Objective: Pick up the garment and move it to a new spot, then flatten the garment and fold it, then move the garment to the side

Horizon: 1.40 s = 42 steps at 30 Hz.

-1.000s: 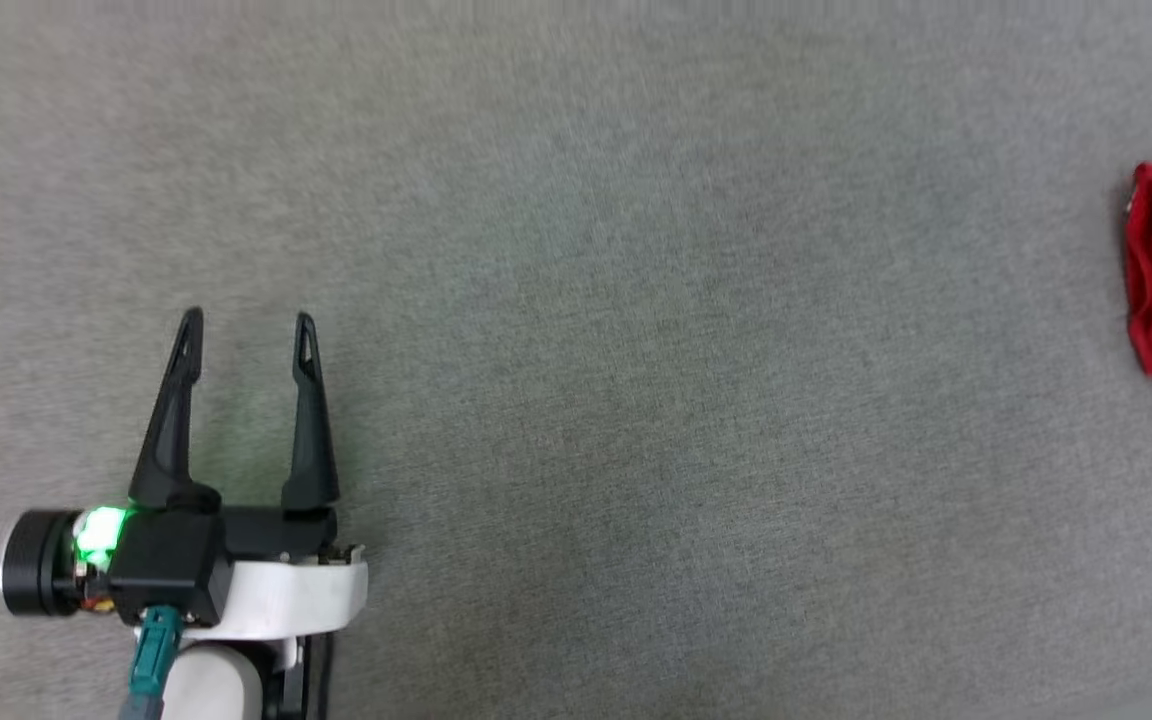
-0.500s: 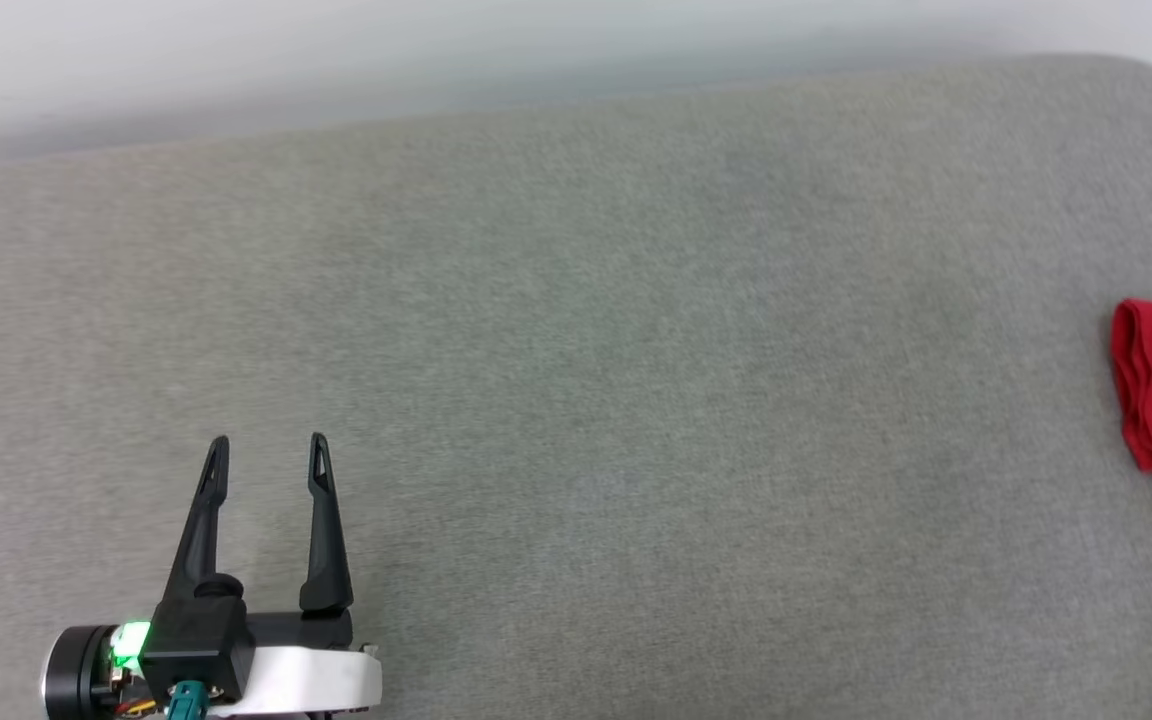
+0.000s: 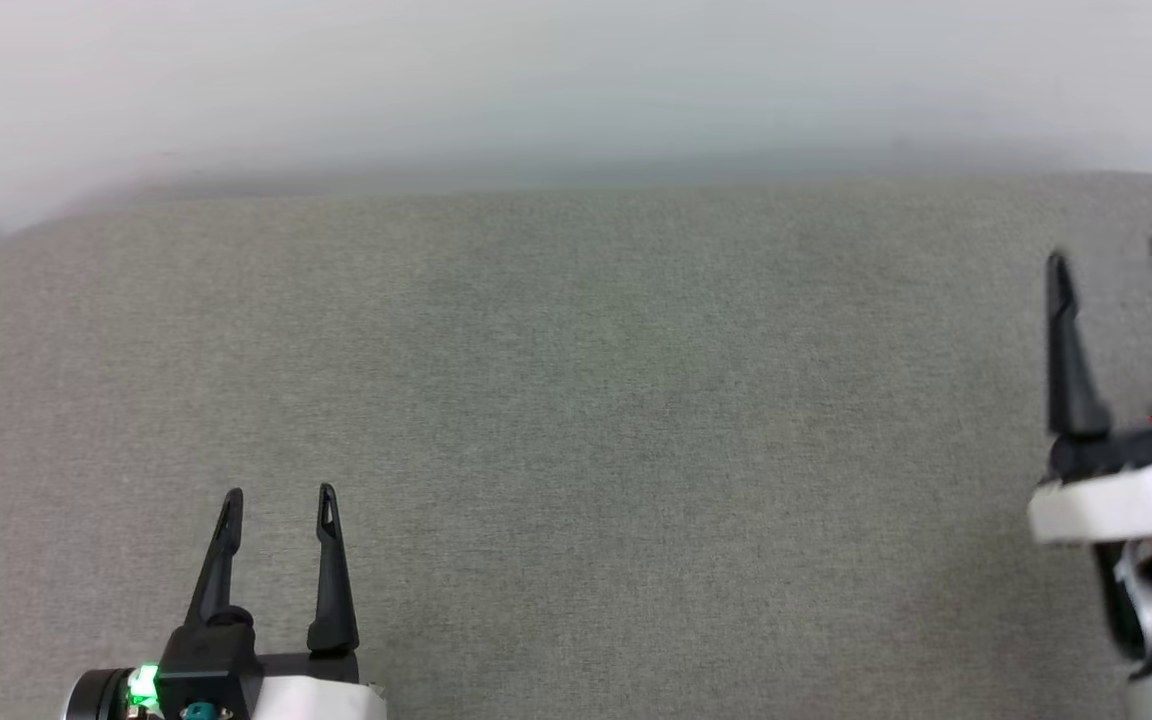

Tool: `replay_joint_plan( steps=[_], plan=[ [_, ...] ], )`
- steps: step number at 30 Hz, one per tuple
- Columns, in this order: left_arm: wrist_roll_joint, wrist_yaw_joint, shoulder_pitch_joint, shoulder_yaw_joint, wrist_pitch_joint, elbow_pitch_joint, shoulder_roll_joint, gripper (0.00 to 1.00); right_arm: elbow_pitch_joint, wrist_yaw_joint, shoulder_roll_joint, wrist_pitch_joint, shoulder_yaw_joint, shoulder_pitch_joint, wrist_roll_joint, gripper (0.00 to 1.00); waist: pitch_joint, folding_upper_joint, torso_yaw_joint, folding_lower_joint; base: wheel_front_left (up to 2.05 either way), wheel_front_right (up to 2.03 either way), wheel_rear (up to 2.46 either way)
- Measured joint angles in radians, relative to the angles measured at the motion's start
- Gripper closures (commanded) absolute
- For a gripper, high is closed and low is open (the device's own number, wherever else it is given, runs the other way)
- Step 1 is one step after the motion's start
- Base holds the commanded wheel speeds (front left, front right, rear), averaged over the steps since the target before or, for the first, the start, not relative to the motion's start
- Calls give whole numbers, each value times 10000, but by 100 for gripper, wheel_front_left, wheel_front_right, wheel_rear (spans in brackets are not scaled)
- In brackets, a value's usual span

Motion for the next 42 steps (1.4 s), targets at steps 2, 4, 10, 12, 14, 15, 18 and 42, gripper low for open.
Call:
replay_joint_plan(
  steps=[2,4,10,12,14,15,18,42],
  plan=[
    [8,-29,42,2,0,79,-27,0,-73,0,278,0,90,534,146,0,-116,0,91,0,0,0,0],
    [13,-82,146,-6,0,150,-48,0,-86,0,533,0,159,1049,232,0,-232,0,174,0,0,0,0],
    [71,-117,358,-81,0,403,-98,0,-209,0,1072,0,215,2395,470,0,-632,0,338,0,0,0,0],
    [77,-130,424,-104,0,477,-105,0,-263,0,1193,0,192,2808,531,0,-782,0,385,0,0,0,0],
    [88,-163,477,-125,0,525,-115,0,-345,0,1285,0,104,3164,594,0,-924,0,427,0,0,0,0],
    [92,-165,534,-138,0,554,-119,0,-408,0,1294,0,67,3327,629,0,-980,0,449,0,0,0,0],
    [105,-178,580,-176,0,635,-130,0,-516,0,1333,-2,2,3812,742,0,-1104,0,505,0,0,0,0],
    [73,-380,946,-203,2,1149,-163,100,-742,0,1346,6,27,5077,1751,100,-1425,0,552,1,0,0,0]
  ],
)
